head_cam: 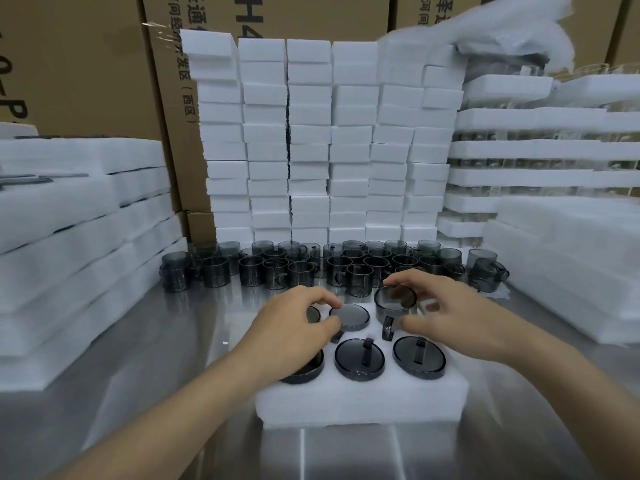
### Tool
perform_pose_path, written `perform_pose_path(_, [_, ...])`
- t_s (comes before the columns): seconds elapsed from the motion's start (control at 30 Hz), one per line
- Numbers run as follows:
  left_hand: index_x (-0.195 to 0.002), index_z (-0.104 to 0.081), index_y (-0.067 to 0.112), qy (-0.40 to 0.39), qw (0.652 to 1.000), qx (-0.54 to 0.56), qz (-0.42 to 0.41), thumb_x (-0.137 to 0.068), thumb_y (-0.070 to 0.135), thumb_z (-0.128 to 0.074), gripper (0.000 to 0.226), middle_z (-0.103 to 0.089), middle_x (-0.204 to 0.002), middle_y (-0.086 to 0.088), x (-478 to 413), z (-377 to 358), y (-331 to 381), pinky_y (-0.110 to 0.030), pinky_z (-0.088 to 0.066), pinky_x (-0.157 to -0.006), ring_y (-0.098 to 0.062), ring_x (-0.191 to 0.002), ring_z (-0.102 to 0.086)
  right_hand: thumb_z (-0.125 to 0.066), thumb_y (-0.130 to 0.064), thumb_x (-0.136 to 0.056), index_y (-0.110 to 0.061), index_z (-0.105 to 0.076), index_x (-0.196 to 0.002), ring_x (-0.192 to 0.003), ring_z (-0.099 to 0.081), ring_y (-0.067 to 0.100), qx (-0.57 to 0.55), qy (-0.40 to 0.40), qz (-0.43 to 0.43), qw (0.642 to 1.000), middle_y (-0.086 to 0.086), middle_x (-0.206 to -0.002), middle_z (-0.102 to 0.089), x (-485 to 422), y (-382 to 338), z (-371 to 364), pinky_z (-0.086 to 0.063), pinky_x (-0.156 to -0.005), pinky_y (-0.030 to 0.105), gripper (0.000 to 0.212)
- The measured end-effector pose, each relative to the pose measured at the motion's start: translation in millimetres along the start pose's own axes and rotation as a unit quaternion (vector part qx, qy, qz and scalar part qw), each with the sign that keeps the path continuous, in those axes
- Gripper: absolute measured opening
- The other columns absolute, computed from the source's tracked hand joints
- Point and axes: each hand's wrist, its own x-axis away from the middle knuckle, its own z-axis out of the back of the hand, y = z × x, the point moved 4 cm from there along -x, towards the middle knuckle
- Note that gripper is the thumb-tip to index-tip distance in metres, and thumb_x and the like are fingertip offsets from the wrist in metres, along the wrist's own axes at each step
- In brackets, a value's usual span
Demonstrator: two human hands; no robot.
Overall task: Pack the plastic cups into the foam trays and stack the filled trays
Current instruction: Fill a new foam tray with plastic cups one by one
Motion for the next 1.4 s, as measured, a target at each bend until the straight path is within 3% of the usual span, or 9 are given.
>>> perform_pose_path(0.17, [-0.113,-0.072,0.047,0.001,1.0,-0.001,0.003,-0.096,0.042,-0.068,0.018,-0.066,-0.117,0.023,0,0,1,-0.023,-0.049,-0.093,-0.002,-0.106,-0.063,-0.047,-0.075,-0.093,-0.049,-0.034,-0.16,-0.143,-0.036,-0.012,-0.003,0.097,0.04,0.994,-0.035,-0.158,-0.037,6,-19,2,-0.033,-0.119,0.028,0.073])
perform_pose_path(0.37, [-0.122,-0.068,0.045,0.003,1.0,-0.004,-0.003,-0.096,0.042,-0.067,0.025,-0.069,-0.125,0.021,0,1,1,-0.031,-0.05,-0.102,0.0,-0.115,-0.063,-0.025,-0.092,-0.084,-0.051,0.005,-0.165,-0.155,0.012,-0.007,0.147,-0.155,-0.037,0.976,-0.039,-0.159,0.014,7,-18,-33,0.002,-0.127,0.03,0.095])
perform_pose_path(0.57, [-0.129,-0.065,0.044,-0.001,1.0,-0.004,0.0,-0.096,0.044,-0.069,0.033,-0.065,-0.132,0.023,1,0,-1,-0.036,-0.048,-0.111,0.0,-0.126,-0.058,-0.015,-0.09,-0.086,-0.046,0.005,-0.165,-0.154,0.025,-0.006,0.112,-0.026,0.014,0.993,-0.032,-0.168,0.016,4,-27,-28,0.016,-0.128,0.032,0.093])
perform_pose_path(0.73, [-0.126,-0.065,0.047,-0.001,1.0,0.002,0.005,-0.081,0.057,-0.058,0.047,-0.065,-0.128,0.024,1,1,2,-0.038,-0.049,-0.109,0.001,-0.123,-0.058,-0.008,-0.1,-0.073,-0.043,0.006,-0.166,-0.151,0.02,-0.01,0.168,-0.138,0.004,0.976,-0.033,-0.163,0.015,3,-24,-46,0.016,-0.122,0.025,0.11])
perform_pose_path(0.9, [-0.139,-0.057,0.049,-0.03,0.999,-0.035,-0.018,-0.097,0.058,-0.058,0.043,-0.061,-0.14,0.021,0,-1,2,-0.041,-0.044,-0.115,-0.005,-0.132,-0.054,-0.014,-0.096,-0.081,-0.045,0.003,-0.167,-0.152,0.018,-0.015,0.116,-0.054,0.017,0.992,-0.033,-0.168,0.01,5,-27,-35,0.016,-0.123,0.022,0.101])
perform_pose_path(1.0, [-0.166,-0.012,0.054,-0.18,0.96,-0.208,-0.05,-0.094,0.086,-0.022,0.079,-0.014,-0.176,0.019,-1,-15,6,-0.045,-0.005,-0.133,-0.01,-0.164,-0.007,-0.013,-0.095,-0.08,-0.044,0.002,-0.167,-0.151,0.021,-0.014,0.106,-0.075,0.004,0.992,-0.032,-0.169,0.011,3,-27,-33,0.015,-0.123,0.024,0.102])
perform_pose_path(1.1, [-0.167,0.009,0.049,-0.214,0.943,-0.25,-0.044,-0.096,0.083,-0.021,0.084,0.011,-0.177,0.016,-2,-18,5,-0.047,0.01,-0.133,-0.007,-0.162,0.017,-0.017,-0.095,-0.077,-0.042,-0.003,-0.167,-0.153,0.015,-0.011,0.138,-0.13,-0.012,0.982,-0.032,-0.168,0.007,6,-25,-44,0.011,-0.126,0.025,0.105])
perform_pose_path(1.27, [-0.167,-0.023,0.047,-0.101,0.985,-0.132,-0.044,-0.102,0.076,-0.038,0.073,-0.021,-0.174,0.022,5,-7,7,-0.041,-0.006,-0.134,-0.005,-0.162,-0.014,-0.026,-0.087,-0.086,-0.043,-0.016,-0.167,-0.154,0.005,-0.011,0.1,-0.097,-0.016,0.99,-0.033,-0.168,-0.006,7,-25,-43,0.004,-0.129,0.027,0.092])
perform_pose_path(1.4, [-0.162,-0.03,0.044,-0.001,0.996,-0.016,0.088,-0.099,0.064,-0.055,0.071,-0.031,-0.169,0.017,15,2,-8,-0.039,-0.034,-0.119,-0.012,-0.153,-0.034,-0.033,-0.083,-0.086,-0.042,-0.043,-0.158,-0.158,-0.016,0.001,0.022,-0.025,-0.045,0.998,-0.022,-0.17,-0.024,6,-22,-38,-0.012,-0.128,0.031,0.083])
